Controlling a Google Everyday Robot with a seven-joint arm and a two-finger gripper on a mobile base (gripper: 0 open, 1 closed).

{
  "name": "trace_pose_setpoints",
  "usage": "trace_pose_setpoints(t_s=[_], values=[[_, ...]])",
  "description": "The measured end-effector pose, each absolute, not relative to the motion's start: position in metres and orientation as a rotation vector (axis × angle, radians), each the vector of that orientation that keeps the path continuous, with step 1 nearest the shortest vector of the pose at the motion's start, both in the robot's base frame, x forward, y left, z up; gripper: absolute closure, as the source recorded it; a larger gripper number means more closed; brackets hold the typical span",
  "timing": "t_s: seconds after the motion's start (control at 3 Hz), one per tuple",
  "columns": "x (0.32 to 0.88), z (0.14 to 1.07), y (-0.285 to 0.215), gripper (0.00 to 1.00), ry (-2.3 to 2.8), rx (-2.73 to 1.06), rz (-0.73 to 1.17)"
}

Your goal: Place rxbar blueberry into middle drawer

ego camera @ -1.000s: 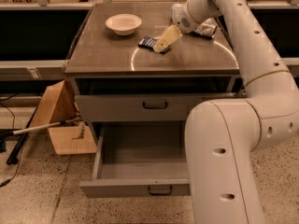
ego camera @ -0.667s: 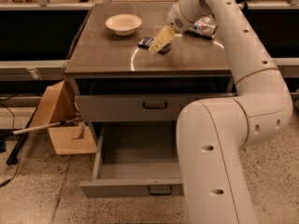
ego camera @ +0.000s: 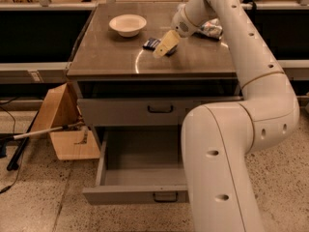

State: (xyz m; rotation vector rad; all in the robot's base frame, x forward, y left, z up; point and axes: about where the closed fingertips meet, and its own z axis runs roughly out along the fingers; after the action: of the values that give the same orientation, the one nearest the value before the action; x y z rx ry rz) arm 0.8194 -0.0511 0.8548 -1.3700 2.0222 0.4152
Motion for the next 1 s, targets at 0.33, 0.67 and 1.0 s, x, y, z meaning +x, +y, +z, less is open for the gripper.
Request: trace_pose_setpoints(t_s=[0.33,0.67,1.0], values=[[0.818,0.846,-0.048,0.0,2.047,-1.373,0.436],[0.808,0.833,-0.04,0.0,2.09,-1.406,0.477],[0.806,0.824,-0.035,0.0,2.115,-1.415,0.495]])
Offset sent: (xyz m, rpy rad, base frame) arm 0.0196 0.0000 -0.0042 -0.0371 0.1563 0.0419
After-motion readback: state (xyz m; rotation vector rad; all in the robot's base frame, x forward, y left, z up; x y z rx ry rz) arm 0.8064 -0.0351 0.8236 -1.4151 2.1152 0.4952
